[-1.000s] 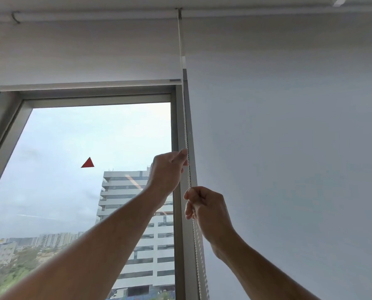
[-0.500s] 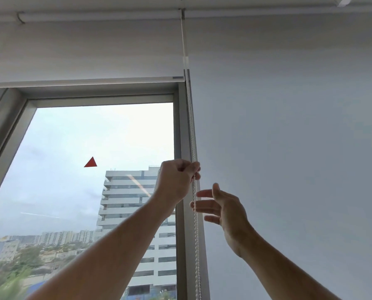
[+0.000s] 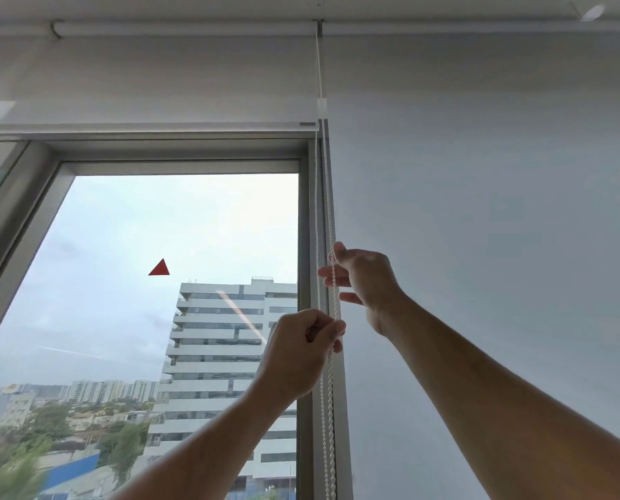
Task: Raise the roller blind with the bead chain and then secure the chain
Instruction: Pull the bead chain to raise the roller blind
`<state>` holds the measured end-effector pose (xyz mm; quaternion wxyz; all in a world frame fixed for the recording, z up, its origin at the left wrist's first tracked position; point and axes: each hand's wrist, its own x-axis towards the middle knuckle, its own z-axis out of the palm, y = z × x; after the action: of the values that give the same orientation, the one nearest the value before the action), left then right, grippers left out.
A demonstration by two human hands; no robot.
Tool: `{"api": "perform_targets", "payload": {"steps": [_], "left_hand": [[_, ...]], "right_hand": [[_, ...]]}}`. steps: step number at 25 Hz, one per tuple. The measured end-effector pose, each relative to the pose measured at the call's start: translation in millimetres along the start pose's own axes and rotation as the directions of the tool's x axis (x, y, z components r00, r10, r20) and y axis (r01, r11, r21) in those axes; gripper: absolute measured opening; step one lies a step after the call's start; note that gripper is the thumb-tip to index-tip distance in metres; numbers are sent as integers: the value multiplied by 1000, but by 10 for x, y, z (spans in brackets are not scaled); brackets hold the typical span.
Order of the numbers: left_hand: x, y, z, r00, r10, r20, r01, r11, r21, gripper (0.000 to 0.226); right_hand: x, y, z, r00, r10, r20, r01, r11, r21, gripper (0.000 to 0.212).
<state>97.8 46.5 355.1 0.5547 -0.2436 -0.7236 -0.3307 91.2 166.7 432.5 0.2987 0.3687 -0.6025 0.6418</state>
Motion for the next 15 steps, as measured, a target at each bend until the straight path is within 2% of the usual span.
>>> {"api": "perform_targets", "payload": {"steps": [3,9,15], "left_hand": [[-85,-34,0,999,19,48,-18,999,-31,25],[-110,-131,-139,980,102,173,-103,995,-3,32],[139,-212,-278,998,69,-3,-69,997,47,46]], "right_hand": [[39,-44,41,1000,-13,-18,13,999,-37,21],[-53,104,-3,990,-124,-67,118,990,-77,33],[-213,236,7,978,-207,10,207,974,-91,36]]}}
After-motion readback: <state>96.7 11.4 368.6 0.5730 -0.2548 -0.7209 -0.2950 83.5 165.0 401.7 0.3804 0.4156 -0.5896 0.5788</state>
